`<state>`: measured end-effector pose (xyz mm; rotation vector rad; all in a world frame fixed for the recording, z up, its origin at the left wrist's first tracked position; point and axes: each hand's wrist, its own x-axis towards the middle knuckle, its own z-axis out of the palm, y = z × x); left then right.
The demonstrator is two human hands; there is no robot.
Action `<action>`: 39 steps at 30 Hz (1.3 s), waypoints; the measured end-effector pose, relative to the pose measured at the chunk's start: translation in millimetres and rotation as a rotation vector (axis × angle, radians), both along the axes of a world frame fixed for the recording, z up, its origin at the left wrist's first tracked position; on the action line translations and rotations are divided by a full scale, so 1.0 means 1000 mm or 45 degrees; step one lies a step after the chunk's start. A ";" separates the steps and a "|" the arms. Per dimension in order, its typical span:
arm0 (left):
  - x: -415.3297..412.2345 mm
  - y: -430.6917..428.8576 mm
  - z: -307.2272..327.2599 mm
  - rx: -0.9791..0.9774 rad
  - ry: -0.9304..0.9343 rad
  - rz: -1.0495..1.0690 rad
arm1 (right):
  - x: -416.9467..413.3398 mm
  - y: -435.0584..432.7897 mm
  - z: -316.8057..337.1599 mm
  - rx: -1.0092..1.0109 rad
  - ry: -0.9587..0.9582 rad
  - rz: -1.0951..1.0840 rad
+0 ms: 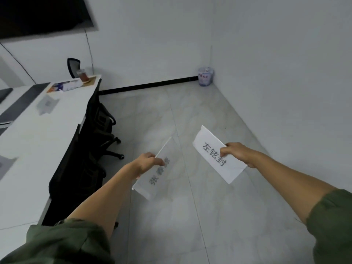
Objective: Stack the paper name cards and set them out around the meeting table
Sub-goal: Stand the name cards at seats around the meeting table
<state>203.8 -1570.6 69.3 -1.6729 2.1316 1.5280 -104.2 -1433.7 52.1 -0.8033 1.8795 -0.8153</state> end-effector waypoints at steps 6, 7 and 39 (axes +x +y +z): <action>-0.040 -0.117 -0.006 0.021 -0.007 0.137 | -0.054 -0.151 0.006 -0.014 0.033 0.131; -0.045 -0.141 -0.010 0.027 -0.026 0.161 | -0.061 -0.176 0.001 -0.006 0.033 0.150; -0.356 -0.852 -0.007 -0.033 0.017 0.318 | -0.380 -0.933 0.008 0.000 0.096 0.435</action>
